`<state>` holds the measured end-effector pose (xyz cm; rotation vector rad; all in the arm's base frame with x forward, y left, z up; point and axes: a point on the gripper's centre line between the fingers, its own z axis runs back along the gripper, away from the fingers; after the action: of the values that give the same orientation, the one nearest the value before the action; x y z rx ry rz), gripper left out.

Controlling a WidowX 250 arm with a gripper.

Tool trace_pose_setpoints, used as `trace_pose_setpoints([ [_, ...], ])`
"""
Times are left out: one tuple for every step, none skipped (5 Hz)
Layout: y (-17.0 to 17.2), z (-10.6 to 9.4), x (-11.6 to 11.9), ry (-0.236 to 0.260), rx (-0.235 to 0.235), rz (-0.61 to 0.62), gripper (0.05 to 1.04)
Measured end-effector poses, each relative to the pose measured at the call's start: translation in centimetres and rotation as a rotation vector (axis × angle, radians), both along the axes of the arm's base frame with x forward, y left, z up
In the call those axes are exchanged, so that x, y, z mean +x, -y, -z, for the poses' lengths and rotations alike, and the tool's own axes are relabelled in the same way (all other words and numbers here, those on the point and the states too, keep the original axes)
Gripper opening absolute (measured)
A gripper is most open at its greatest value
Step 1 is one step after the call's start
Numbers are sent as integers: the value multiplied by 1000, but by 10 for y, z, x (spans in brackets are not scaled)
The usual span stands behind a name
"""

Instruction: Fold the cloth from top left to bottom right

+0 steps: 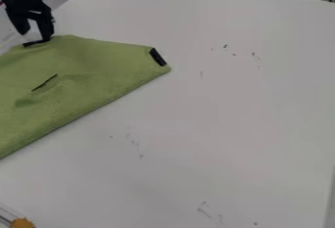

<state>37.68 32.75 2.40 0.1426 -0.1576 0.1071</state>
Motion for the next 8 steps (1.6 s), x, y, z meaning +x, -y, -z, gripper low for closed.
trace_pose_setpoints([
  [2,-25,-4,37,46,-7,999],
  [9,-24,-12,32,42,-19,999],
  [14,-18,-17,30,36,-21,999],
  [16,-15,-14,56,27,-24,999],
  [17,-16,-8,93,16,-16,999],
  [17,-17,-5,108,18,-11,969],
  [18,-15,-6,101,16,-6,693],
  [17,-15,-6,98,21,-9,386],
])
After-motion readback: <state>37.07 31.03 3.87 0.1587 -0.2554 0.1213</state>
